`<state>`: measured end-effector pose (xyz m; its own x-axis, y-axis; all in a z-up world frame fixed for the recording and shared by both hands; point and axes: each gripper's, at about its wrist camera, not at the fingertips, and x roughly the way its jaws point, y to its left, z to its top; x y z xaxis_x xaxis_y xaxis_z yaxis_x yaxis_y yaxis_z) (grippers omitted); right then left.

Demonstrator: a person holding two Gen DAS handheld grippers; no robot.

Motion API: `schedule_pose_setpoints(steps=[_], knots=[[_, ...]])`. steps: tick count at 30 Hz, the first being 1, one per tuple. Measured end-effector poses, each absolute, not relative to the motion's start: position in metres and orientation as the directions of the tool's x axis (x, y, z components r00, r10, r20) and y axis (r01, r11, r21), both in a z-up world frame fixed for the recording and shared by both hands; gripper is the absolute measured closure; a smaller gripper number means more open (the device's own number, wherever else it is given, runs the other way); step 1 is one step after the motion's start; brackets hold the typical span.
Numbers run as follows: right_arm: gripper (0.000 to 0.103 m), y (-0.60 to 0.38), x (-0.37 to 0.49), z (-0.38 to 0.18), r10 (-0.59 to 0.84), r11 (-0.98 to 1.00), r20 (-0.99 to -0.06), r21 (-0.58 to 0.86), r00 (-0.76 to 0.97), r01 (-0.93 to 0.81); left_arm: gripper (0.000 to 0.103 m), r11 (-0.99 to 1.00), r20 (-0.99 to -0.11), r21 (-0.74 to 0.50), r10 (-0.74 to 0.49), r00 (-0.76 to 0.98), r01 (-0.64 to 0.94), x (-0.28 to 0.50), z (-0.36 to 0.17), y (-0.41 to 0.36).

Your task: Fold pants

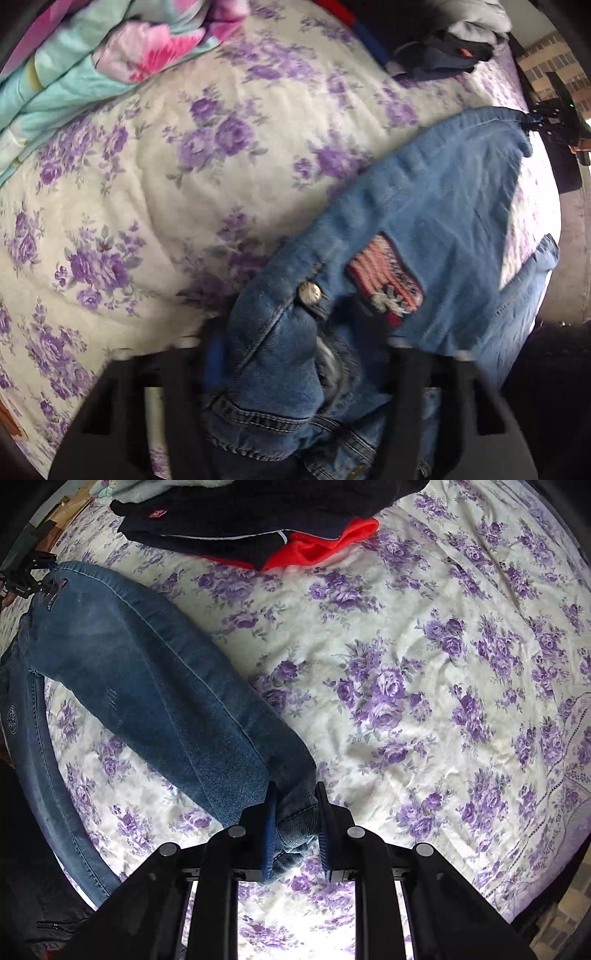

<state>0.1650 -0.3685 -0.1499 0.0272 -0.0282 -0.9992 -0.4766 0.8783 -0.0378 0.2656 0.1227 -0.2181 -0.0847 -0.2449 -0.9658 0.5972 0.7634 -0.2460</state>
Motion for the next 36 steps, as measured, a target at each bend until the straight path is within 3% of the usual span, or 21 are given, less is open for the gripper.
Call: schedule_pose_setpoints(steps=[2,7,17,22,26,30,31,34,36], knots=[[0.084,-0.367,0.155,-0.139,-0.040,0.881,-0.998,-0.058,0.048,-0.470,0.082,0.745,-0.975,-0.196,-0.218,-0.044,0.637,0.255,-0.208,0.119],[0.084,-0.346,0.117,-0.114,-0.071,0.877,-0.991,-0.115,0.111,-0.467,0.089,0.712,-0.982,-0.089,-0.178,0.056,0.696,0.228,-0.183,0.105],[0.085,-0.369,0.094,-0.056,-0.058,0.880,-0.956,-0.185,0.286,-0.438,0.090,0.637,-0.930,0.141,-0.176,0.321,0.758,0.161,-0.123,0.095],[0.085,-0.384,0.019,-0.029,-0.031,0.905,-0.901,-0.209,0.432,-0.370,0.089,0.573,-0.872,0.264,-0.202,0.446,0.776,0.096,-0.100,0.108],[0.085,-0.385,-0.078,-0.051,-0.031,0.936,-0.883,-0.191,0.468,-0.296,0.088,0.555,-0.901,0.218,-0.202,0.385,0.803,0.038,-0.110,0.124],[0.085,-0.377,-0.158,-0.116,-0.020,0.959,-0.921,-0.128,0.389,-0.253,0.086,0.550,-0.958,0.151,-0.122,0.258,0.822,-0.012,-0.148,0.139],[0.082,-0.375,-0.172,-0.133,-0.002,0.967,-0.932,-0.095,0.363,-0.238,0.084,0.559,-0.972,0.132,-0.090,0.217,0.819,-0.022,-0.160,0.143],[0.047,-0.365,-0.197,-0.171,0.005,0.980,-0.957,-0.054,0.291,-0.193,0.079,0.565,-0.985,0.124,-0.027,0.168,0.816,-0.042,-0.180,0.152],[0.043,-0.356,-0.211,-0.184,-0.055,0.975,-0.964,-0.108,0.259,-0.195,0.075,0.580,-0.989,0.097,-0.035,0.143,0.809,-0.046,-0.174,0.159]])
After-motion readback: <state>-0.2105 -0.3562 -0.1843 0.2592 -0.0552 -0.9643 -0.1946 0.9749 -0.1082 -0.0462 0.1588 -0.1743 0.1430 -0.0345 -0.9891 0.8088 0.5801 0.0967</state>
